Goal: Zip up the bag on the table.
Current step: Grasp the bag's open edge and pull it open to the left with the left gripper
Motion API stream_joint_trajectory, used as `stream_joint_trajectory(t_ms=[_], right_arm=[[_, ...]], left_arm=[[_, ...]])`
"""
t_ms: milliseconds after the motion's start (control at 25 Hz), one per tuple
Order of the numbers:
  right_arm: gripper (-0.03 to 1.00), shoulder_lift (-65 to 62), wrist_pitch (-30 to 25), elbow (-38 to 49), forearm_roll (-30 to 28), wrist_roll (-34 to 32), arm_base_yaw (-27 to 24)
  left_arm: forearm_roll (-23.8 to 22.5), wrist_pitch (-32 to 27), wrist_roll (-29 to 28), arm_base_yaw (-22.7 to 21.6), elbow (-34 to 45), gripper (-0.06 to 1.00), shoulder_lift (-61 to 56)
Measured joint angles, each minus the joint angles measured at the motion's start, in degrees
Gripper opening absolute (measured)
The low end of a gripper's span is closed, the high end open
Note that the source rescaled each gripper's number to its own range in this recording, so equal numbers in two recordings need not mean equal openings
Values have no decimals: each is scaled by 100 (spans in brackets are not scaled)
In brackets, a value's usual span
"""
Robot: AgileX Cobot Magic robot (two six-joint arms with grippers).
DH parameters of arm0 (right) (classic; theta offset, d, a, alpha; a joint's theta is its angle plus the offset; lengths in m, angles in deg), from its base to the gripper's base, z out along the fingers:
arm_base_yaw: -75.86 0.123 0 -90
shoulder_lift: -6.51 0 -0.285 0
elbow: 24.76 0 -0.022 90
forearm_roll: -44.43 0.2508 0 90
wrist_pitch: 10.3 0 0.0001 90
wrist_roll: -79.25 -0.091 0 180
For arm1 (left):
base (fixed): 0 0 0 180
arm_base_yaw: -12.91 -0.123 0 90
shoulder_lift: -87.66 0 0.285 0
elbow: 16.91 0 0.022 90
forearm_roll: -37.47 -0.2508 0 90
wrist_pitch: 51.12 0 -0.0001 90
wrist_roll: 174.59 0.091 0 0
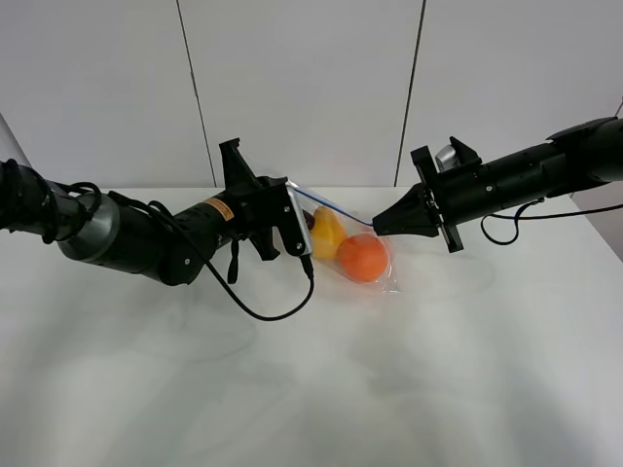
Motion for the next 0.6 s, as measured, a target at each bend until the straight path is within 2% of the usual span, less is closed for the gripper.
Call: stream_joint_trajectory(t_ms=[160, 600], right_arm=[[0, 0, 0, -17, -61, -42, 0], [0, -9, 29, -17, -254, -73, 0]], left_arm=[[-346, -7, 0, -272, -228, 0, 210], [-716, 170, 16, -908, -398, 0, 478]])
